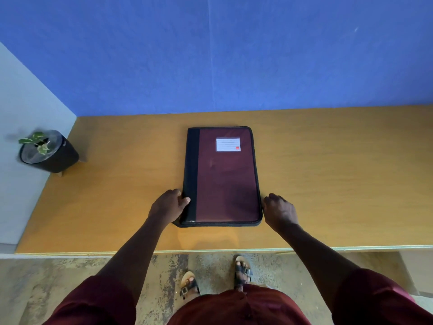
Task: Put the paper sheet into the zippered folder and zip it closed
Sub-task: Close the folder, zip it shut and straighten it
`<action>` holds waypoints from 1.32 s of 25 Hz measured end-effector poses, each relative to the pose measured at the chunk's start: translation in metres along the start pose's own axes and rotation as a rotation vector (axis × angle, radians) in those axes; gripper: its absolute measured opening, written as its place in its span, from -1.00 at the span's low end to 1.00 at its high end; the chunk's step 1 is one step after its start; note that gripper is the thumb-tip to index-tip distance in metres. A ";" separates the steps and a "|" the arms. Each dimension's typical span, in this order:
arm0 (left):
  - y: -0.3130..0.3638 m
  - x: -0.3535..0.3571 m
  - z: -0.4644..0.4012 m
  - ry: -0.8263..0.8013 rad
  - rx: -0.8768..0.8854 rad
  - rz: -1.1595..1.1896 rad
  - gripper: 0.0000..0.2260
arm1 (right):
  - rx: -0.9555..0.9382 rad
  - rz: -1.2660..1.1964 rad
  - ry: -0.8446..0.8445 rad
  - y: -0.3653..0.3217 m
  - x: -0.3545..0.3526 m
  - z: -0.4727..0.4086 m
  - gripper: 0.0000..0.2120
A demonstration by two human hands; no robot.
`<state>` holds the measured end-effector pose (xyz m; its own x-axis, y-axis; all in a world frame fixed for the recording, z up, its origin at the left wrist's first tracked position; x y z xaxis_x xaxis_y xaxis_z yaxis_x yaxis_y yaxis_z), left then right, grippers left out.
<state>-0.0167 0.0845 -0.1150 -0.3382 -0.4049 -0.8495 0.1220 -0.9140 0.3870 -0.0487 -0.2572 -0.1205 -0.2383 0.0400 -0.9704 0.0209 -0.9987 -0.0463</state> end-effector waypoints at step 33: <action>0.039 -0.057 -0.197 -0.062 0.010 0.155 -0.26 | 0.075 0.119 -0.019 0.012 -0.073 -0.235 -0.91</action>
<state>0.1907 0.0671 -0.1220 -0.3734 -0.5383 -0.7556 0.1680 -0.8402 0.5156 0.1974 -0.2653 -0.1058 -0.2565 -0.0787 -0.9633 -0.0226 -0.9959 0.0874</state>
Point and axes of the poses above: each hand's wrist, its own z-axis away from the middle knuckle, its own x-axis out of the palm, y = z × x, the point moved 6 cm from there along -z, towards the middle knuckle, and after that the axes turned 3 degrees about z, right-handed, at the moved point
